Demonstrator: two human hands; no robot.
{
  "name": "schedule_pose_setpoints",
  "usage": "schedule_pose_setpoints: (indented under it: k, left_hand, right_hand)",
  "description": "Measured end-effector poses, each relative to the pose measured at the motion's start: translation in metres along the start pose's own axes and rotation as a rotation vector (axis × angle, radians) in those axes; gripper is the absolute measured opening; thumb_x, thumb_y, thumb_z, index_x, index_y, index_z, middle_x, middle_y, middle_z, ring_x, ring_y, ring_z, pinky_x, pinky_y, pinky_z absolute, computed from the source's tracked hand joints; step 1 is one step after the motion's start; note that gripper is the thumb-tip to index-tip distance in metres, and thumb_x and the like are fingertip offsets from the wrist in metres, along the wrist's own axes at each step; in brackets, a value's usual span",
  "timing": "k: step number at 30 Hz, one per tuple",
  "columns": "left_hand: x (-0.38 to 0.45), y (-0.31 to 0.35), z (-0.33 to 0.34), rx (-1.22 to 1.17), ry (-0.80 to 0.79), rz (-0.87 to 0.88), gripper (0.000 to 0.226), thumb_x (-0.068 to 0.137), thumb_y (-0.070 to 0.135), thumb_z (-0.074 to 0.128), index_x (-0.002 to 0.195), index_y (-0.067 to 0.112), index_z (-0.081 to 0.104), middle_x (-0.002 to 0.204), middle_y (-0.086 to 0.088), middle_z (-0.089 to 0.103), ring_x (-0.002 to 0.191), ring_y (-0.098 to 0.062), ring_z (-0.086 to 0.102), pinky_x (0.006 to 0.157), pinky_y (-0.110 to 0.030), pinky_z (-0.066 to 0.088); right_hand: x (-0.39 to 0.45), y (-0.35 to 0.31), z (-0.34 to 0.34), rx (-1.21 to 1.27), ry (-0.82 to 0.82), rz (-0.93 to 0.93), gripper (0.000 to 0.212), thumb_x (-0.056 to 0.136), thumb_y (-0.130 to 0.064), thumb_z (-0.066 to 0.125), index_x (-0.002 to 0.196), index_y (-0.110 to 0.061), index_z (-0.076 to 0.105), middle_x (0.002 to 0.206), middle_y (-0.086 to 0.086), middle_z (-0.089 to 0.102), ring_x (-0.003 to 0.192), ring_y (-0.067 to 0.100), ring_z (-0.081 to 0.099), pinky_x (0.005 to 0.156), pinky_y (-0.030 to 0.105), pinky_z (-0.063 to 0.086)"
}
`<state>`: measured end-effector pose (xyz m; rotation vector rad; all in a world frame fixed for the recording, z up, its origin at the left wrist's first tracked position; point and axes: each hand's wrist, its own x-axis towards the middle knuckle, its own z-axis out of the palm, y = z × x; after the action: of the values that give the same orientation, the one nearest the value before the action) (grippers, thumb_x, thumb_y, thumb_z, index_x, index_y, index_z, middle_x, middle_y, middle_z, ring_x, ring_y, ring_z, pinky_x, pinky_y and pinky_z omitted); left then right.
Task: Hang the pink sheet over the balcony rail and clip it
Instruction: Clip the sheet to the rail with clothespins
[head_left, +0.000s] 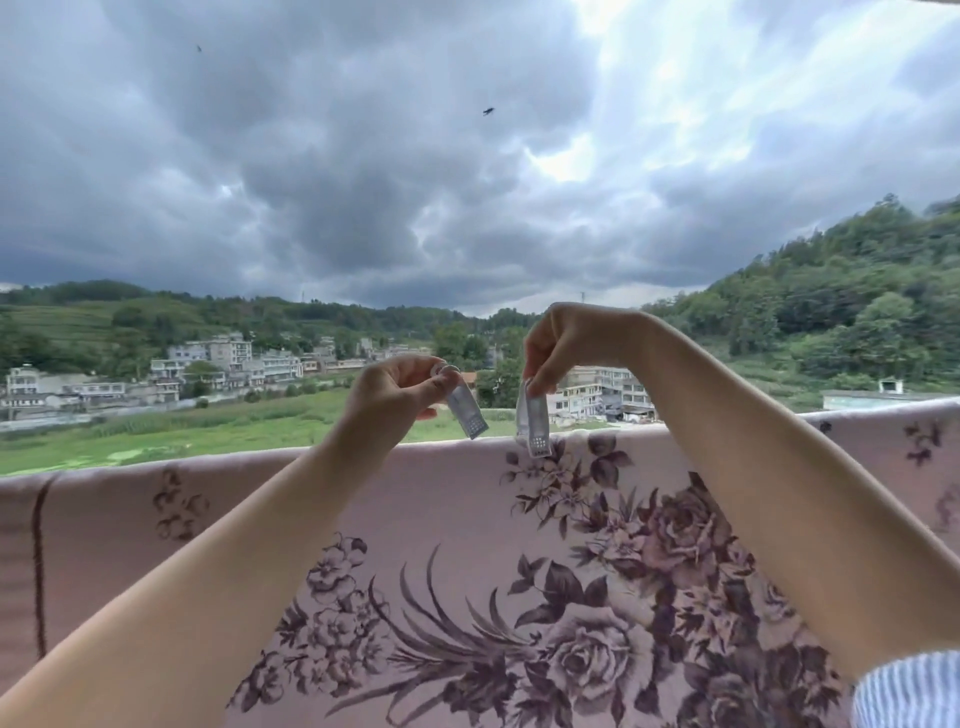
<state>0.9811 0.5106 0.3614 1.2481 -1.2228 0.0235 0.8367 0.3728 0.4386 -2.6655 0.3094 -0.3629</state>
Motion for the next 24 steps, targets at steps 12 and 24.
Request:
schedule_pose_setpoints:
  k: [12, 24]
  left_hand:
    - [-0.01, 0.007, -0.027, 0.138, 0.071, 0.001, 0.018, 0.083, 0.009, 0.06, 0.099, 0.003, 0.061, 0.081, 0.004, 0.063, 0.075, -0.01, 0.06, 0.057, -0.009, 0.052]
    - [-0.076, 0.038, -0.22, 0.421, 0.272, -0.008, 0.018, 0.079, 0.003, 0.063, 0.095, 0.012, 0.062, 0.079, 0.005, 0.062, 0.069, -0.002, 0.06, 0.062, -0.013, 0.053]
  right_hand:
    - [-0.018, -0.004, 0.002, -0.304, 0.067, 0.007, 0.038, 0.076, -0.019, 0.067, 0.112, -0.01, 0.057, 0.105, 0.0, 0.062, 0.099, 0.019, 0.057, 0.096, 0.035, 0.047]
    - [0.057, -0.147, 0.16, -0.379, 0.154, -0.4, 0.033, 0.087, -0.026, 0.054, 0.116, -0.011, 0.058, 0.123, 0.006, 0.061, 0.111, 0.018, 0.057, 0.093, 0.022, 0.041]
